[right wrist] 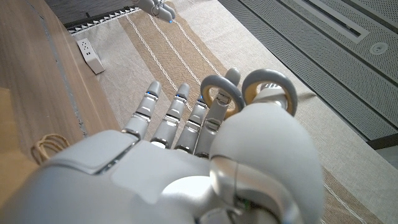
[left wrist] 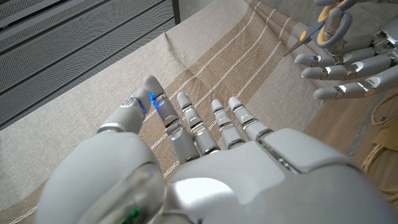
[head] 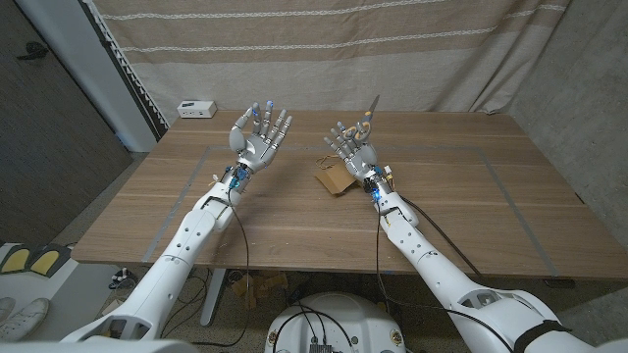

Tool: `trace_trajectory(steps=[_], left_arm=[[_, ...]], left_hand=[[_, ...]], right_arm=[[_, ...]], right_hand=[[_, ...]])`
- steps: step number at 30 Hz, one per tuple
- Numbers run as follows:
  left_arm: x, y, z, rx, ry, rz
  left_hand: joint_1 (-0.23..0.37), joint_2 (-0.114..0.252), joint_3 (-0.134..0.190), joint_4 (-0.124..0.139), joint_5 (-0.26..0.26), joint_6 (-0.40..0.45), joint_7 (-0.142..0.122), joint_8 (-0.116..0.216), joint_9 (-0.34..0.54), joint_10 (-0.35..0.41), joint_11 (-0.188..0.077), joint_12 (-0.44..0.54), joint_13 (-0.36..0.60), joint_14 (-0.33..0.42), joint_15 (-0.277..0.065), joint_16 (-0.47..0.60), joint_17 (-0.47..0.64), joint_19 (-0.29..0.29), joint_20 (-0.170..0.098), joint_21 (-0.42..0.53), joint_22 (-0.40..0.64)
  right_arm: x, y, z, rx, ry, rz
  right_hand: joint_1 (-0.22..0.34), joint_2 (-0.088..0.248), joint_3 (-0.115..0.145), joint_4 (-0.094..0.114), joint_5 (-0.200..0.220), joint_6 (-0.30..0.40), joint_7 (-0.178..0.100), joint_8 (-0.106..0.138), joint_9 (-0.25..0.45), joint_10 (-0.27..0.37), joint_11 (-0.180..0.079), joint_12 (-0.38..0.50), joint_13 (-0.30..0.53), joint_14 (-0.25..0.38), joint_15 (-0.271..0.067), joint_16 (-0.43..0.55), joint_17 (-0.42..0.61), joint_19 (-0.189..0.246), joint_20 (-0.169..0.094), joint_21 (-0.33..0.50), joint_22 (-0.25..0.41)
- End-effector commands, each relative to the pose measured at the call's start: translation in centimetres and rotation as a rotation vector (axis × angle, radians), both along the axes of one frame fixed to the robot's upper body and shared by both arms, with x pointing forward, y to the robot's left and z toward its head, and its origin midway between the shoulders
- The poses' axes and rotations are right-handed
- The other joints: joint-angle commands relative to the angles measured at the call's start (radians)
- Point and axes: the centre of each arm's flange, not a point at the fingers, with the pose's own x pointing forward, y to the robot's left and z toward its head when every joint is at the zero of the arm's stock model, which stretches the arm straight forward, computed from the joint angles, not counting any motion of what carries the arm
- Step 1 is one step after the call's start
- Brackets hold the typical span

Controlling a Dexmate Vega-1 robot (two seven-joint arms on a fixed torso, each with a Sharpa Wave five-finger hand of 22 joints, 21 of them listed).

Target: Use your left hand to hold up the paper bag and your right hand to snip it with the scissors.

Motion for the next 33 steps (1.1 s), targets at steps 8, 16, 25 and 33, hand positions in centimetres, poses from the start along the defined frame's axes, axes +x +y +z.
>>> trace_trajectory(steps=[8, 16, 25, 33], left_arm=[[-0.4, -0.3, -0.2, 0.007, -0.005, -0.002], [-0.7, -0.6, -0.3, 0.011, -0.011, -0.008], [-0.7, -0.8, -0.4, 0.012, -0.016, -0.019], [-0.8, -0.6, -0.6, 0.009, -0.015, -0.014]], left_hand=[[0.002, 0.004, 0.008, -0.001, -0.001, 0.034, 0.004, 0.011, 0.000, 0.022, 0.002, 0.007, 0.002, 0.017, -0.167, 0.005, 0.005, 0.009, -0.057, -0.003, 0.007], [0.001, 0.004, 0.009, -0.001, -0.001, 0.042, 0.007, 0.012, 0.000, 0.026, 0.002, 0.007, 0.002, 0.019, -0.167, 0.005, 0.005, 0.009, -0.058, -0.003, 0.007], [0.000, 0.003, 0.010, -0.001, -0.002, 0.051, 0.007, 0.012, -0.001, 0.031, 0.002, 0.008, 0.002, 0.020, -0.167, 0.006, 0.005, 0.009, -0.057, -0.003, 0.007], [-0.002, 0.002, 0.011, 0.000, -0.002, 0.058, 0.008, 0.011, -0.001, 0.036, 0.002, 0.009, 0.002, 0.021, -0.167, 0.005, 0.005, 0.009, -0.057, -0.004, 0.007]], right_arm=[[-0.6, -0.4, 0.3, -0.001, -0.024, -0.015], [-1.0, -0.5, 0.8, -0.028, -0.061, -0.019], [-1.6, -1.0, 1.0, -0.068, -0.065, -0.071], [-1.5, -0.9, 1.2, -0.088, -0.061, -0.085]], right_hand=[[-0.039, -0.011, -0.029, 0.007, -0.010, -0.057, 0.014, -0.123, -0.102, 0.015, 0.001, 0.016, -0.019, 0.008, -0.132, -0.015, -0.001, 0.001, 0.002, -0.014, 0.001], [-0.041, -0.004, -0.027, 0.005, -0.008, -0.110, -0.015, -0.193, -0.138, -0.014, 0.010, 0.009, -0.025, -0.023, -0.121, -0.035, 0.000, -0.012, 0.003, -0.027, 0.001], [-0.024, 0.003, -0.020, -0.008, -0.009, -0.034, -0.020, -0.233, -0.151, 0.126, -0.033, 0.070, -0.026, -0.013, -0.131, -0.038, -0.001, -0.010, 0.005, -0.036, 0.002], [-0.025, 0.002, -0.022, -0.010, -0.011, -0.004, -0.022, -0.250, -0.151, 0.157, -0.040, 0.081, -0.028, 0.005, -0.139, -0.033, 0.000, 0.003, -0.004, -0.035, 0.002]])
